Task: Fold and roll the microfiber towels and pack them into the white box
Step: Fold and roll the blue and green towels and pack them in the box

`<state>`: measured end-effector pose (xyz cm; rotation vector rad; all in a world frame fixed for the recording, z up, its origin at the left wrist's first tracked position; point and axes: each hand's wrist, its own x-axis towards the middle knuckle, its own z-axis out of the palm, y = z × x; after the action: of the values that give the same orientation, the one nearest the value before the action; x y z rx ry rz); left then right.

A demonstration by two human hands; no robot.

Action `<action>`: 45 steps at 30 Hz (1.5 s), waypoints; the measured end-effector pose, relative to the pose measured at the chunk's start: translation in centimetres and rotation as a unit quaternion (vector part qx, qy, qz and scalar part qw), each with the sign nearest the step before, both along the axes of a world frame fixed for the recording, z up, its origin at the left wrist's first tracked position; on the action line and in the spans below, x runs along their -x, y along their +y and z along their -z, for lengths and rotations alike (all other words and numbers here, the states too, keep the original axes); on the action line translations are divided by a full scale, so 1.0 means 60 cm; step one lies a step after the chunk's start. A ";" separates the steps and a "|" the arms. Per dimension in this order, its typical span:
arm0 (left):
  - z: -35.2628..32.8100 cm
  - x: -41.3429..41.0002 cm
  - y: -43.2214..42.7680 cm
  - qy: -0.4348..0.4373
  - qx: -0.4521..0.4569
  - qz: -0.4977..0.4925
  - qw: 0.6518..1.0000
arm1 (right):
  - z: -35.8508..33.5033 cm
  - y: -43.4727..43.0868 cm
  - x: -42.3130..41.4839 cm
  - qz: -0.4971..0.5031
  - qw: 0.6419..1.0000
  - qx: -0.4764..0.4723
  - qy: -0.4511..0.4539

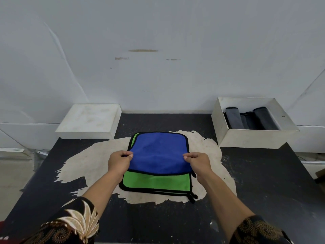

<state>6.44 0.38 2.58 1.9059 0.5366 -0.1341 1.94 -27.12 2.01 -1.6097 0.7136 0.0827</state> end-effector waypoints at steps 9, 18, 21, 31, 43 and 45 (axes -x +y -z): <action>-0.026 -0.006 0.005 0.084 0.000 0.024 0.996 | -0.005 -0.014 -0.010 -0.025 0.998 -0.032 0.051; 0.011 0.022 0.014 0.099 -0.049 0.036 0.993 | 0.026 0.002 0.017 -0.035 0.997 0.014 0.071; 0.000 0.020 0.012 0.118 -0.010 0.079 0.990 | 0.024 0.004 0.016 -0.022 0.996 -0.028 0.077; -0.081 -0.017 -0.031 0.279 -0.008 0.123 0.952 | -0.098 -0.062 0.046 -0.047 0.986 -0.129 0.091; -0.165 0.013 -0.249 0.117 0.128 0.220 0.960 | -0.202 -0.256 0.132 0.058 0.997 -0.057 0.002; -0.170 0.017 -0.295 0.071 0.142 0.220 0.963 | -0.212 -0.296 0.134 0.081 0.995 -0.047 -0.027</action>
<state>5.44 -17.31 12.77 1.7117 0.1659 -0.6087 -6.10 -44.90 14.73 -1.4547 0.7841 -0.0442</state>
